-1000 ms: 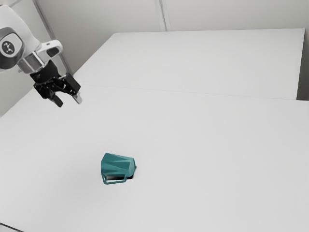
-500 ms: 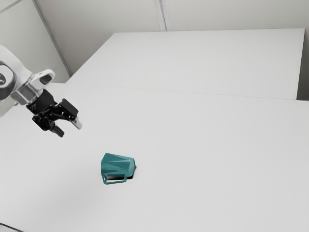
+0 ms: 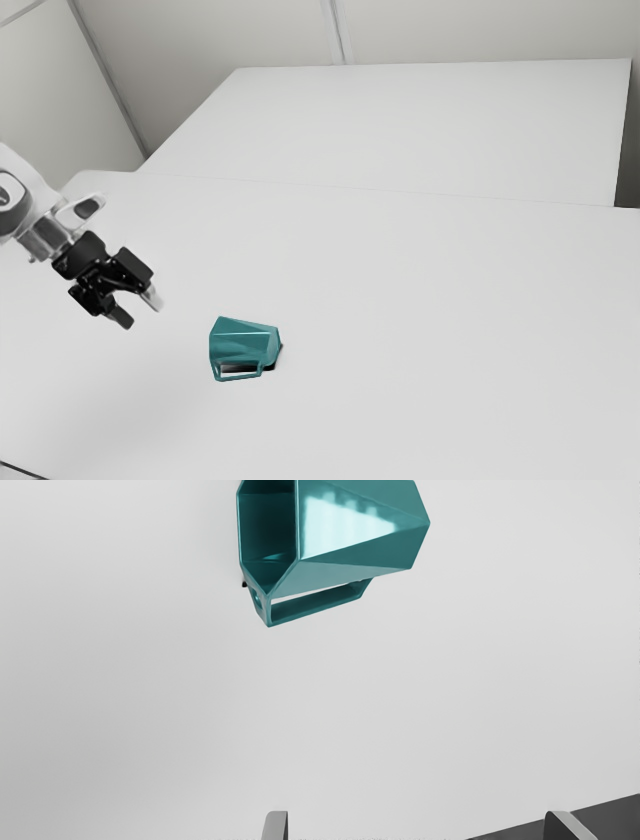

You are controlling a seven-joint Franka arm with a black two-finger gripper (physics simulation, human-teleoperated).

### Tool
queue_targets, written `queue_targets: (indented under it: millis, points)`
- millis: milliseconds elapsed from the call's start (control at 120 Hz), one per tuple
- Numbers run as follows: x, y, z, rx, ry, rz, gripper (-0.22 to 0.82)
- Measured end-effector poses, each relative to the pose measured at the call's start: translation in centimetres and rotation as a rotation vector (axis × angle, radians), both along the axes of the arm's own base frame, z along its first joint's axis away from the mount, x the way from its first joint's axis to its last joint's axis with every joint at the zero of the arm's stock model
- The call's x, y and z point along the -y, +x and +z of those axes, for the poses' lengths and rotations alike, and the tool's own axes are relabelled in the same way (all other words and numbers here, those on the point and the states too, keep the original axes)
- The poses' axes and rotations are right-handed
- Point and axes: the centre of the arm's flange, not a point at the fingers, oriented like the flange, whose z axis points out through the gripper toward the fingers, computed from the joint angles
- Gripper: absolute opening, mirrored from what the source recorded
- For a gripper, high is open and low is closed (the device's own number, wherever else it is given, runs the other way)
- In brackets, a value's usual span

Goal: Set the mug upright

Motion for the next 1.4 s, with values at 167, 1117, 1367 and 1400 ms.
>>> queue_targets:
  millis: [167,1117,1367,1400]
  points:
    - [-1.8,-0.4,-2.9,0.025,-0.074,-0.023,0.57]
    - [-2.6,2.3,-11.0,0.357,-0.316,-0.212,0.56]
    - [-2.4,2.7,-13.1,0.372,-0.343,-0.237,0.56]
    - [-2.4,2.7,-13.3,0.374,-0.344,-0.239,0.56]
